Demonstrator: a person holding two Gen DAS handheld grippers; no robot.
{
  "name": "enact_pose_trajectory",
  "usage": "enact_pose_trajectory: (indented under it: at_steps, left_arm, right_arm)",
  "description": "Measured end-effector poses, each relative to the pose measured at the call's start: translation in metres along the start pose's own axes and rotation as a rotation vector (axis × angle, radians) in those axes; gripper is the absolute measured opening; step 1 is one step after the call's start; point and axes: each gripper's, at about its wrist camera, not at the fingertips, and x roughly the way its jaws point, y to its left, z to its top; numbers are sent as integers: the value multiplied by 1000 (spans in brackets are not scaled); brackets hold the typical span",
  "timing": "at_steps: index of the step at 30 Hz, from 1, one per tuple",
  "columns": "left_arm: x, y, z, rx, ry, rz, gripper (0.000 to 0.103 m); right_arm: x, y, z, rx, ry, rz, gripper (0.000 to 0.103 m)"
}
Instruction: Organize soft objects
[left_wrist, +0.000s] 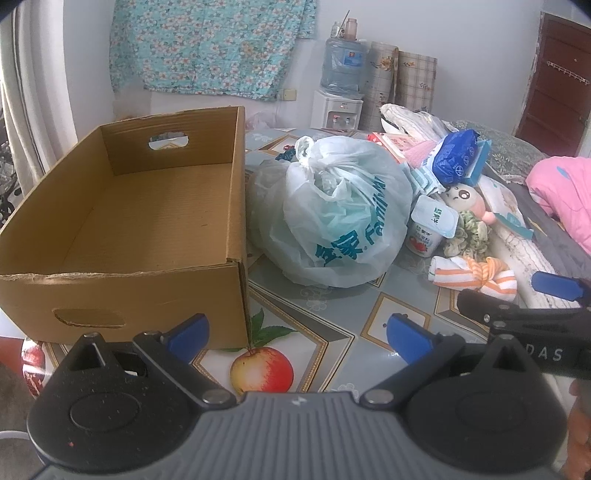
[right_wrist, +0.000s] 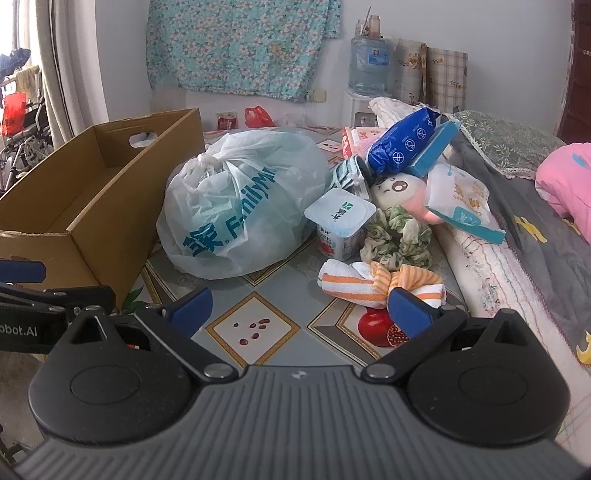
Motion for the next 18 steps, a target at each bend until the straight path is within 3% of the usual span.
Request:
enact_pose_trajectory:
  at_steps: [18]
  left_arm:
    - [0,0,0,-2,1,0,103]
  right_arm:
    - [-1,2,1,-8,-4,-2,102]
